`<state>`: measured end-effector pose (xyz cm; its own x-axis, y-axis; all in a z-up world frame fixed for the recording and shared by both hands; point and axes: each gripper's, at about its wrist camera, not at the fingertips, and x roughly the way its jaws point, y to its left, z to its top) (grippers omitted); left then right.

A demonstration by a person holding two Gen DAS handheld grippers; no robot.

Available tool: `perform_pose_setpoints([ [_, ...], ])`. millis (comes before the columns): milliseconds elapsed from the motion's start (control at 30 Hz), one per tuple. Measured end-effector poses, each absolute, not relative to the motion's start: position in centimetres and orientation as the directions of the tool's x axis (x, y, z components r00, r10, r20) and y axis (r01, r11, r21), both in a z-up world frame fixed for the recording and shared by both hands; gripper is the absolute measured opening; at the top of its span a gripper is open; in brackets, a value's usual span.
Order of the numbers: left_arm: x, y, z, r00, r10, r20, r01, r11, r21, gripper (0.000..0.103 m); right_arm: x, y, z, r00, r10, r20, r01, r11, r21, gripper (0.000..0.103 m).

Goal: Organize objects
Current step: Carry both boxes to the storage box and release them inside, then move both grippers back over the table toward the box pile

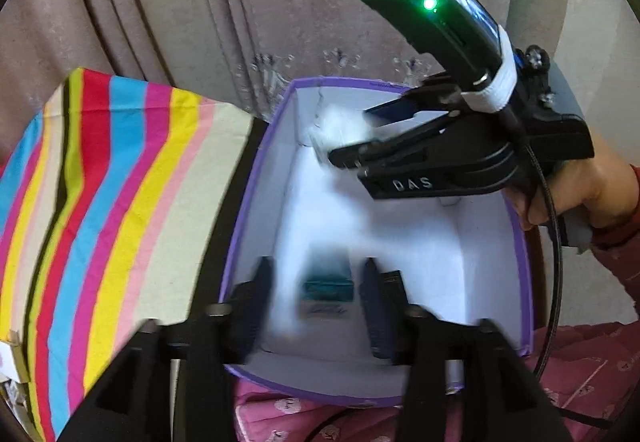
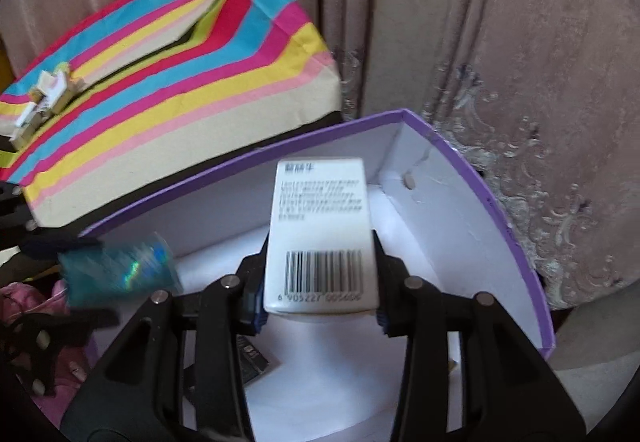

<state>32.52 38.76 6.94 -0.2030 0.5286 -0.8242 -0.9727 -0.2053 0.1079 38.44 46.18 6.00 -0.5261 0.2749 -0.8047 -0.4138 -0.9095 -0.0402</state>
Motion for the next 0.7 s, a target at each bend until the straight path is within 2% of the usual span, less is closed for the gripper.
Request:
perform_pose_setpoints([
  [33,32.4,38.4,7.2,-0.238,0.536,-0.810,-0.965,-0.229,0.131,0.076,38.4,46.2,6.0,-0.525,0.278,-0.805,-0.417,-0.908,-0.041,0.070],
  [133,31.3,37.1,7.9,-0.295,0.555,-0.778,-0.945,-0.292,0.150,0.083,38.3,46.1,6.5,-0.529,0.283,-0.800,-0.421,-0.906,-0.042,0.073],
  [400,24.9,31.3,7.8,-0.446,0.479,-0.756,-0.831,-0.536,0.150,0.084,34.8,43.4,7.2,-0.555,0.222,-0.802,-0.346,-0.938,-0.020,0.078],
  [700,16.6,17.6,6.1,-0.622,0.240,-0.745,-0.497,-0.856,0.139,0.085,25.8,32.0,8.3,-0.605,0.056,-0.794,0.016,-0.996,-0.082,0.086],
])
